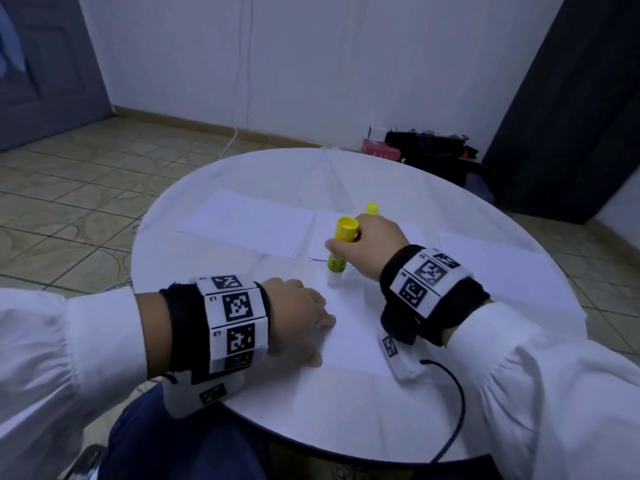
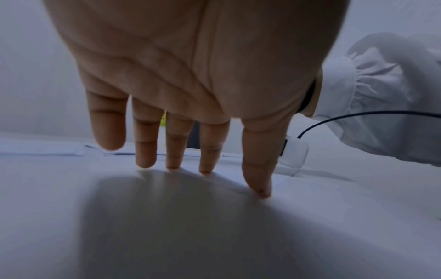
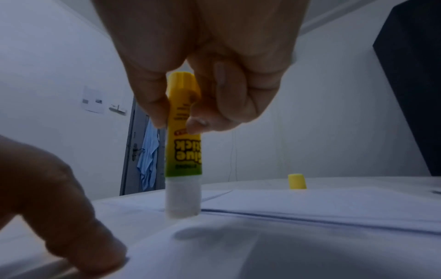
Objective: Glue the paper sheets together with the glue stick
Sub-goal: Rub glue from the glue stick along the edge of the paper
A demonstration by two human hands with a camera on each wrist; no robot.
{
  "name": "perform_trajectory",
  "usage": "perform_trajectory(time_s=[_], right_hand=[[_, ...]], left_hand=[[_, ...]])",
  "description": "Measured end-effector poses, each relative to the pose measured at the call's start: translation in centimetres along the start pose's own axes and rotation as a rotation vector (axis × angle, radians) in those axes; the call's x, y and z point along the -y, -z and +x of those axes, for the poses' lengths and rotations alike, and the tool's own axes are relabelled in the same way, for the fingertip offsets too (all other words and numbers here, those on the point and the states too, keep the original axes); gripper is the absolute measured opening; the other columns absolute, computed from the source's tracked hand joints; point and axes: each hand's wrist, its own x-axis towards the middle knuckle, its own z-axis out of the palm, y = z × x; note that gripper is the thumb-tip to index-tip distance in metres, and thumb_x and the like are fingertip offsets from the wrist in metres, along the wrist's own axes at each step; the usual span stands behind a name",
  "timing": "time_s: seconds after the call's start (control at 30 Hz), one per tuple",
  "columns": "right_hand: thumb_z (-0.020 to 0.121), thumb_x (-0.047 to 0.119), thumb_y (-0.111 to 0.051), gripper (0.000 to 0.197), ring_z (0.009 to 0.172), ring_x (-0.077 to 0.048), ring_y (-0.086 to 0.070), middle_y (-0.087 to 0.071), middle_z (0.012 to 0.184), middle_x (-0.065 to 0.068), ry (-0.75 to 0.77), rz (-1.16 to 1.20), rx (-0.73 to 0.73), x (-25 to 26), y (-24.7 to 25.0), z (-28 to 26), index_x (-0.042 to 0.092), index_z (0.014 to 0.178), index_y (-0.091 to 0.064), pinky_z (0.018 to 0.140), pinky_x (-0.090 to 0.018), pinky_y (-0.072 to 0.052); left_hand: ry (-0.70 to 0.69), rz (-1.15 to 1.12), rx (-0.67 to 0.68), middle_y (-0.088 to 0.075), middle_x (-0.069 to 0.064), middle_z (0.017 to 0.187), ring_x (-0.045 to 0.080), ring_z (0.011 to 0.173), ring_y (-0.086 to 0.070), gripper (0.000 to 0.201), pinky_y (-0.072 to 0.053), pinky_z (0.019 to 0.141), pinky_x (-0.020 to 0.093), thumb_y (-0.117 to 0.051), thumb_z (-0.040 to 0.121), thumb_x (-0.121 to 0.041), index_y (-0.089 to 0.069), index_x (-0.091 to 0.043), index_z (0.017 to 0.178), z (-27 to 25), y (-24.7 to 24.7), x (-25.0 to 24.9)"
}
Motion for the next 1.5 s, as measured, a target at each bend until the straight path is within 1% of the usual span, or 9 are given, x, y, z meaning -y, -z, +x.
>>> perform_trajectory(time_s=[0.27, 0.53, 0.67, 0.83, 0.93, 1.07, 1.13, 1.27, 1.5], right_hand=[[0.085, 0.040, -0.061, 0.034, 0.075, -0.018, -0.048, -0.045, 0.070, 0.002, -0.032, -0.069, 0.033, -1.0, -0.6, 0.2, 0.017, 0.070, -0.041, 0.051, -0.023, -0.030], [0.084, 0.038, -0.063, 0.027, 0.081, -0.021, -0.049, -0.050, 0.075, 0.001, -0.176, -0.144, -0.048, -6.6, 3.1, -1.4, 0.013, 0.081, -0.053, 0.063, -0.027, -0.032], [0.084, 0.037, -0.063, 0.030, 0.076, -0.022, -0.049, -0.049, 0.070, 0.000, -0.248, -0.156, -0.085, -9.0, 4.5, -2.3, 0.015, 0.071, -0.048, 0.054, -0.027, -0.030], [0.084, 0.034, -0.064, 0.029, 0.076, -0.022, -0.049, -0.050, 0.072, -0.002, -0.297, -0.133, -0.118, -10.8, 5.4, -3.0, 0.012, 0.074, -0.049, 0.053, -0.025, -0.031], [0.084, 0.031, -0.063, 0.026, 0.076, -0.023, -0.050, -0.052, 0.075, -0.004, -0.306, -0.142, -0.116, -10.9, 5.6, -3.2, 0.009, 0.079, -0.052, 0.053, -0.025, -0.031], [0.084, 0.029, -0.062, 0.024, 0.076, -0.024, -0.051, -0.054, 0.075, -0.005, -0.217, -0.088, -0.171, -8.8, 5.6, -3.7, 0.007, 0.078, -0.054, 0.052, -0.024, -0.031], [0.083, 0.033, -0.063, 0.026, 0.072, -0.021, -0.051, -0.055, 0.072, -0.002, -0.102, -0.025, -0.118, -6.4, 5.1, -3.9, 0.009, 0.075, -0.057, 0.053, -0.023, -0.033], [0.082, 0.046, -0.062, 0.034, 0.076, -0.018, -0.049, -0.050, 0.070, 0.003, 0.080, -0.056, 0.033, -1.2, 2.0, -3.3, 0.016, 0.070, -0.051, 0.056, -0.029, -0.032], [0.087, 0.046, -0.058, 0.040, 0.083, -0.020, -0.046, -0.049, 0.085, -0.001, 0.087, -0.115, 0.082, 0.5, -1.1, -1.7, 0.021, 0.067, -0.033, 0.068, -0.027, -0.032]], left_hand=[[-0.017, -0.029, -0.048, -0.037, -0.009, 0.144, 0.022, 0.130, -0.037, 0.058, -0.035, 0.103, 0.037, -0.057, 0.086, -0.055, -0.038, -0.039, 0.139, 0.4, -0.2, 0.5], [-0.003, 0.002, -0.043, -0.032, -0.007, 0.147, 0.020, 0.133, -0.032, 0.075, -0.031, 0.106, 0.037, -0.062, 0.079, -0.061, -0.037, -0.029, 0.142, 1.1, 0.0, 1.0], [0.027, -0.075, -0.046, -0.031, -0.013, 0.144, 0.016, 0.134, -0.031, 0.081, -0.030, 0.105, 0.035, -0.069, 0.071, -0.064, -0.037, -0.033, 0.138, 1.7, 0.0, 1.6], [0.160, -0.175, 0.047, -0.038, -0.010, 0.130, 0.022, 0.108, -0.042, 0.094, -0.036, 0.098, 0.039, -0.076, 0.055, -0.069, -0.030, -0.038, 0.131, 2.2, 0.2, 2.3], [0.203, -0.150, 0.069, -0.031, -0.010, 0.140, 0.028, 0.124, -0.039, 0.115, -0.032, 0.106, 0.045, -0.074, 0.051, -0.076, -0.015, -0.038, 0.142, 2.5, 0.1, 2.6], [0.211, -0.128, 0.071, -0.019, -0.005, 0.152, 0.034, 0.134, -0.030, 0.132, -0.028, 0.110, 0.053, -0.069, 0.048, -0.082, 0.005, -0.038, 0.147, 2.5, -0.1, 3.1], [0.212, -0.134, 0.068, -0.017, -0.004, 0.153, 0.034, 0.136, -0.028, 0.134, -0.028, 0.110, 0.053, -0.070, 0.049, -0.081, 0.007, -0.036, 0.148, 2.2, -0.1, 3.0], [0.218, -0.140, 0.080, -0.019, -0.002, 0.151, 0.035, 0.134, -0.029, 0.132, -0.029, 0.109, 0.053, -0.071, 0.050, -0.079, 0.004, -0.033, 0.149, 2.2, 0.1, 2.7], [0.208, -0.138, 0.052, -0.030, 0.000, 0.143, 0.034, 0.127, -0.038, 0.126, -0.033, 0.106, 0.051, -0.067, 0.043, -0.085, -0.013, -0.031, 0.142, 2.4, -0.4, 3.0]])
